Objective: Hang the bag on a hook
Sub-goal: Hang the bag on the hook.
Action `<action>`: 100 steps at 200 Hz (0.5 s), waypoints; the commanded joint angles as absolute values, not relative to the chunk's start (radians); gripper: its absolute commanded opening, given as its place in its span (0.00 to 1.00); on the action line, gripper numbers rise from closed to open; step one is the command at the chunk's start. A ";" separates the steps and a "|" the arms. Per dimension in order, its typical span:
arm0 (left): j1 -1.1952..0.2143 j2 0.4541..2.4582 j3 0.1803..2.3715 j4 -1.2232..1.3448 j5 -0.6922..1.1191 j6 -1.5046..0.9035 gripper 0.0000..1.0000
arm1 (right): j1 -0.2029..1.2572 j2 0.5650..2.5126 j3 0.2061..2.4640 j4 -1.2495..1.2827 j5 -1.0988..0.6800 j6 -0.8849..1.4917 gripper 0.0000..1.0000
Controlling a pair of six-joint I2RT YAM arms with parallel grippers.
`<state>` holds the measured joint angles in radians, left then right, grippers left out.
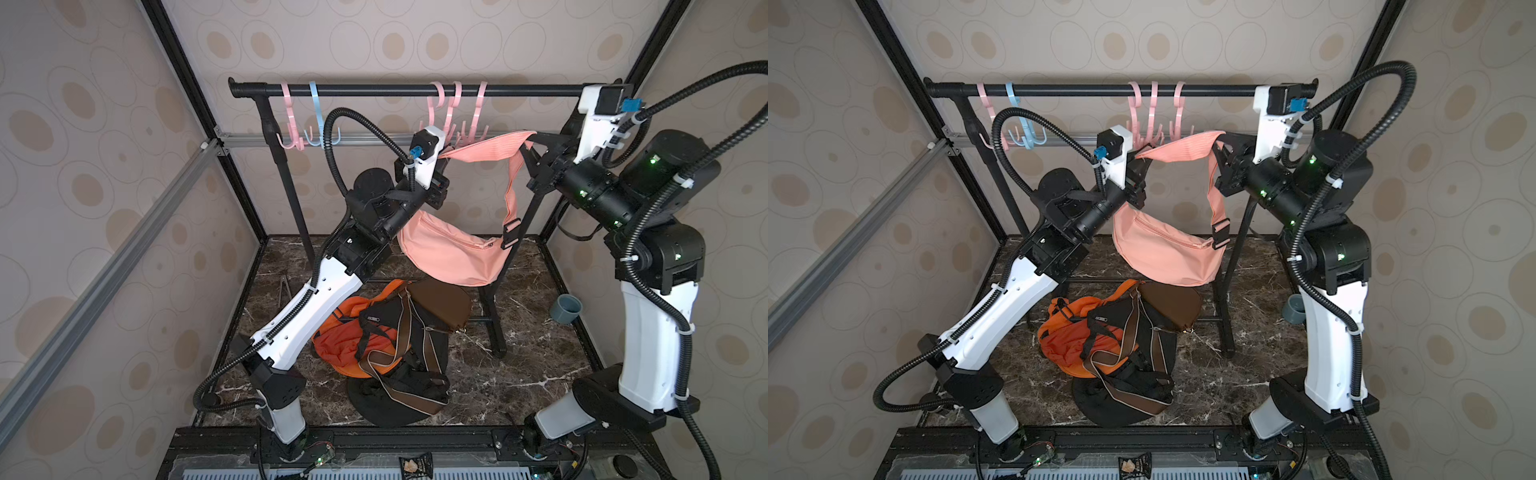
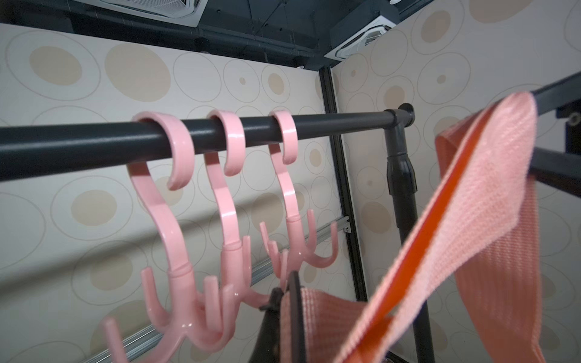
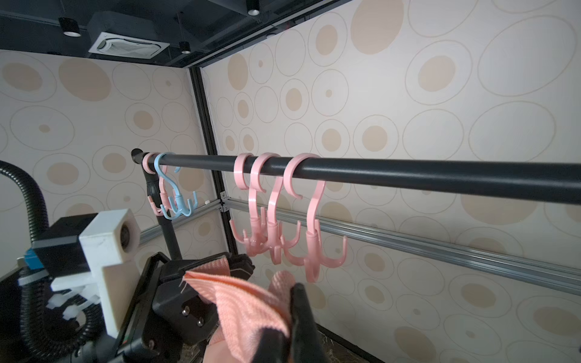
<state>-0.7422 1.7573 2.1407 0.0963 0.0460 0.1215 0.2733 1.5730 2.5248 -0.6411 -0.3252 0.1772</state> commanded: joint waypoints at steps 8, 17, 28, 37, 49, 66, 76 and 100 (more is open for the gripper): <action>-0.721 1.822 2.300 0.009 -0.194 0.137 0.00 | 0.144 1.636 2.658 -0.464 -0.301 0.281 0.00; -0.721 1.861 2.359 -0.015 -0.241 0.143 0.00 | 0.082 1.668 2.667 -0.419 -0.358 0.370 0.00; -0.721 1.915 2.449 -0.058 -0.283 0.144 0.00 | 0.019 1.708 2.685 -0.355 -0.425 0.476 0.00; -0.723 1.954 2.533 -0.088 -0.309 0.146 0.00 | -0.014 1.754 2.739 -0.329 -0.461 0.536 0.00; -0.725 1.954 2.532 -0.050 -0.336 0.154 0.00 | -0.022 1.810 2.822 -0.330 -0.475 0.552 0.00; -0.725 1.955 2.523 -0.009 -0.372 0.165 0.00 | -0.024 1.820 2.801 -0.270 -0.481 0.575 0.00; -0.725 1.971 2.546 -0.004 -0.389 0.171 0.00 | -0.025 1.819 2.776 -0.243 -0.475 0.580 0.00; -0.725 1.982 2.548 0.024 -0.432 0.201 0.00 | -0.026 1.868 2.823 -0.239 -0.494 0.594 0.00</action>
